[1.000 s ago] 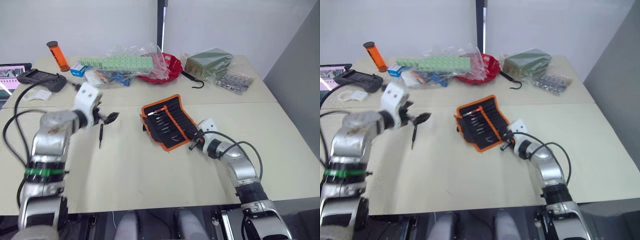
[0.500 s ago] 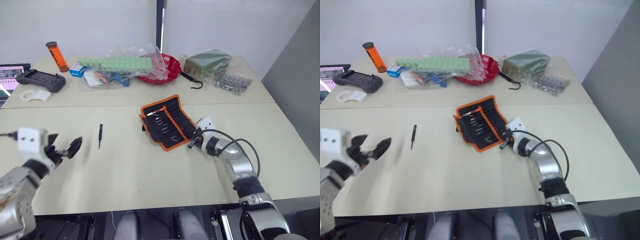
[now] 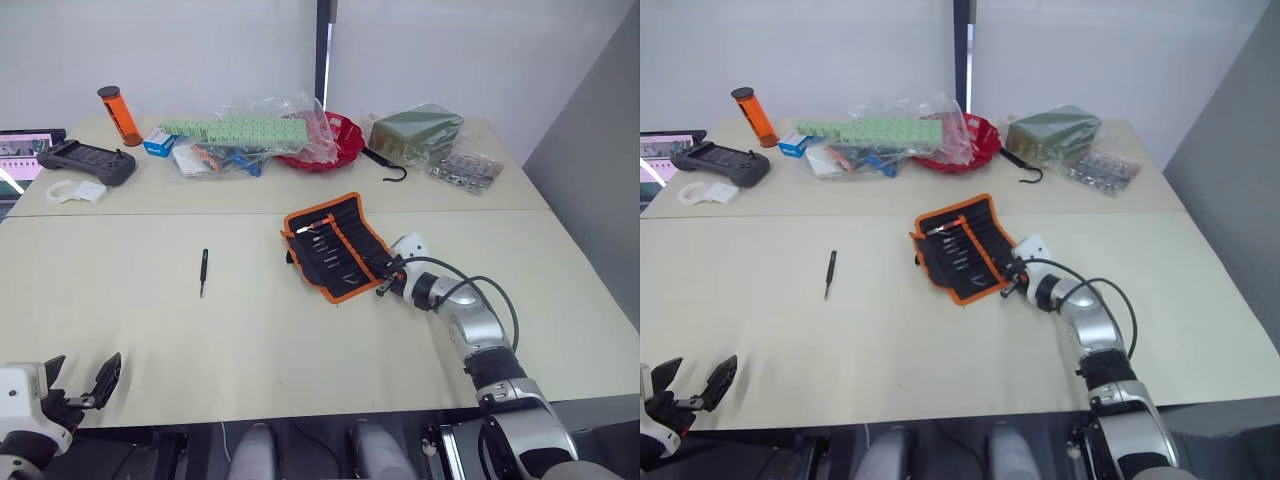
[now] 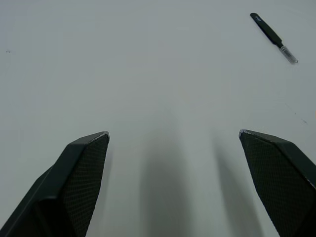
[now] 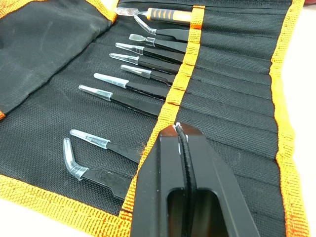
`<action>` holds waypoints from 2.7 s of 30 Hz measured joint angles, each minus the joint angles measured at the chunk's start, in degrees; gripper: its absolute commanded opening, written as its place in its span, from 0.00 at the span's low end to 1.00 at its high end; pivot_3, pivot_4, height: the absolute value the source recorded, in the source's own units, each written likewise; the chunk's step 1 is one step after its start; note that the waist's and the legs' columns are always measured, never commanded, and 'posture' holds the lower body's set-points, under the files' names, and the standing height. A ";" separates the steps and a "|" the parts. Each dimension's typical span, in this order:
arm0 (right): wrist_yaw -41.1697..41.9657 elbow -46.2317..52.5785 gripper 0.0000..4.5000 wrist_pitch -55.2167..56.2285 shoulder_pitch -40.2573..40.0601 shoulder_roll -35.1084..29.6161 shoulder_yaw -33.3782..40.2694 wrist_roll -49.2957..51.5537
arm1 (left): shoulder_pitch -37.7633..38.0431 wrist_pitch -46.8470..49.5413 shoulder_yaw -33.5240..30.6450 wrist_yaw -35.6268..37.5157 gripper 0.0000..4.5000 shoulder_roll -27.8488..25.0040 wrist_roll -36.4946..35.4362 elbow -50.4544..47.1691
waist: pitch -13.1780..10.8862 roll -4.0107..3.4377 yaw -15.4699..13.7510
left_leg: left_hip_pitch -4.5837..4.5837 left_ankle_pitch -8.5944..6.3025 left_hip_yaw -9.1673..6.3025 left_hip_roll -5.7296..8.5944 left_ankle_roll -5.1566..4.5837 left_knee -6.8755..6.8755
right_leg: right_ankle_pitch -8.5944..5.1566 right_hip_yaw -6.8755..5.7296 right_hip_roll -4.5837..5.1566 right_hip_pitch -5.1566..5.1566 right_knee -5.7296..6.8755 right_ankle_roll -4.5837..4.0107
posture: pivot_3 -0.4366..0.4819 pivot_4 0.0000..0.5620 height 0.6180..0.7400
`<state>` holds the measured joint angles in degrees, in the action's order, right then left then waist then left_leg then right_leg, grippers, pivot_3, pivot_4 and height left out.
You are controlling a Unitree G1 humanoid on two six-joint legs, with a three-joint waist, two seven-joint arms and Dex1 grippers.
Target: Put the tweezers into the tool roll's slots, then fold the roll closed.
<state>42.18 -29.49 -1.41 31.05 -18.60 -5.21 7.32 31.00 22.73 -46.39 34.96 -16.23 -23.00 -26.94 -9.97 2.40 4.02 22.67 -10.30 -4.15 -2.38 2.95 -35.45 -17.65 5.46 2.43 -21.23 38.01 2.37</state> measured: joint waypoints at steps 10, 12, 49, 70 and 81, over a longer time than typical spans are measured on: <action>0.49 -0.07 0.00 0.17 0.07 0.05 -0.07 0.00 | -0.95 -0.60 2.56 -1.37 1.00 -1.87 -3.99 1.24 | 0.01 0.02 -0.01 | -0.11 0.00 0.05 -0.01 0.00 0.25 | -0.05 0.03 0.00 0.00 -0.03 -0.04 | 0.48 0.27 1.00; 0.42 0.05 0.00 0.16 -0.10 -0.02 0.04 0.00 | -2.93 1.45 3.44 -2.80 1.00 -2.16 -6.23 -0.17 | 0.01 0.02 -0.01 | -0.12 0.00 0.05 -0.02 0.00 0.25 | -0.05 0.03 0.00 0.01 -0.03 -0.04 | 0.48 0.27 1.00; -2.99 9.26 0.00 -3.80 -5.61 -1.67 1.22 0.04 | -37.38 18.47 34.39 -31.57 0.01 0.84 10.12 8.56 | 0.04 -0.01 -1.53 | -0.18 -0.01 -0.05 0.21 0.01 0.45 | -0.03 0.03 0.13 0.08 -0.05 0.12 | 0.48 0.27 1.00; -4.22 12.19 0.00 -4.24 -7.47 -1.72 1.34 0.05 | -58.41 17.28 44.63 -2.12 0.01 -18.42 3.66 9.68 | -0.01 -0.03 -1.47 | 0.07 0.00 -0.13 0.23 0.02 0.51 | -0.04 -0.06 0.12 -0.05 -0.25 0.16 | 0.48 0.27 1.00; -7.77 17.79 0.00 -4.94 -12.61 -1.19 2.67 0.30 | -77.45 19.83 67.23 14.72 0.01 -14.75 6.42 21.21 | -0.03 -0.06 -1.66 | 0.22 0.01 -0.22 0.31 0.01 0.45 | -0.13 -0.06 0.11 -0.05 -0.35 0.40 | 0.48 0.27 1.00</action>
<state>34.41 -11.70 -6.36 18.44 -19.79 -2.54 7.62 -46.46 42.56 20.84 49.68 -30.98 -16.58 -5.73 -10.01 2.34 2.35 22.89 -10.29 -4.37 -2.07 2.96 -35.00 -17.78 5.40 2.54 -21.28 37.66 2.78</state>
